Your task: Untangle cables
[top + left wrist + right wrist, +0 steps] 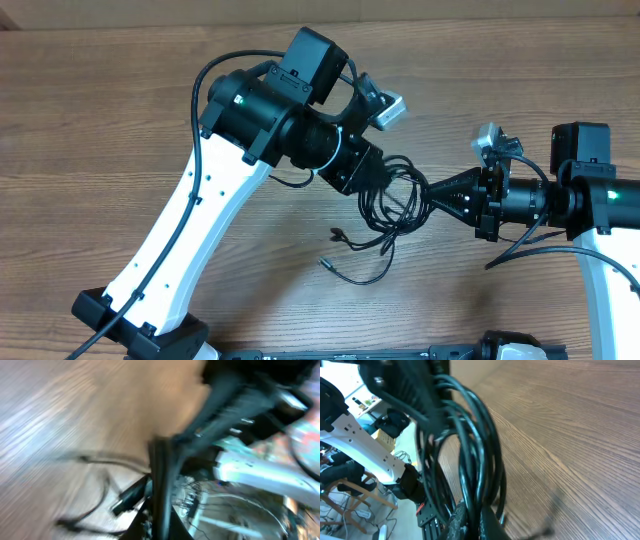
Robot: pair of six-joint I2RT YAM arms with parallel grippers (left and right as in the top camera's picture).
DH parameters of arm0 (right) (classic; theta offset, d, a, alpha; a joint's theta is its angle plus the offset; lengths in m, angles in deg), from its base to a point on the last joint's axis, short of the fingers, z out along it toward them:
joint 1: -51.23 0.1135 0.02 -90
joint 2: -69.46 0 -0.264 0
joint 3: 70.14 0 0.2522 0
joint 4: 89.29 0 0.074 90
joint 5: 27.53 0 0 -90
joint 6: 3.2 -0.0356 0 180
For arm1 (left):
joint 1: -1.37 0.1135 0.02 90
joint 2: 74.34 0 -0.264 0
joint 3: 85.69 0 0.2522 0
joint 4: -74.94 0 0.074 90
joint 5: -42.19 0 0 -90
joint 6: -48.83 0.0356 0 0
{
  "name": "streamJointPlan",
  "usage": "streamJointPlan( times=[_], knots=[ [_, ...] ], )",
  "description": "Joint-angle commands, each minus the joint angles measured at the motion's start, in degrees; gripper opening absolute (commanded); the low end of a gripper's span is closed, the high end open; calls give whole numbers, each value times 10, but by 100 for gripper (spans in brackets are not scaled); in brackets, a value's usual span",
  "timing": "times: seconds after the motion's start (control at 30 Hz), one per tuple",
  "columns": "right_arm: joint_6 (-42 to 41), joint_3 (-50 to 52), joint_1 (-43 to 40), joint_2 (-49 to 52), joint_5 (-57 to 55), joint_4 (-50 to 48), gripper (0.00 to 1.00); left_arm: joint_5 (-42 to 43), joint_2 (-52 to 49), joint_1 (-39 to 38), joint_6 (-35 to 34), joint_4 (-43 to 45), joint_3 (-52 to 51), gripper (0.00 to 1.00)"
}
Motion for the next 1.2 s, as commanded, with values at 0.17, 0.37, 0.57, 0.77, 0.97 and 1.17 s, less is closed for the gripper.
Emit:
streamJointPlan(
  times=[0.17, 0.37, 0.57, 0.77, 0.97, 1.17],
  knots=[
    [80, -1, -1, -6, 87, 48, 4, -115, 10, -1, -73, 37, 7, 4],
    [106, -1, -1, -6, 116, 57, 4, -207, -11, 0, -103, 48, 7, 4],
    [106, -1, -1, -6, 116, 61, 4, -145, -80, -1, -116, 50, 7, 4],
    [-62, -1, -1, -3, -18, 13, 4, -125, -94, 0, -107, 15, 7, 4],
    [-368, -1, -1, -2, -327, -54, 65, -32, -94, -1, -36, -1, 7, 4],
    [-393, -1, -1, -2, -344, -33, 100, -10, -82, -1, -8, -1, 7, 4]
  ],
)
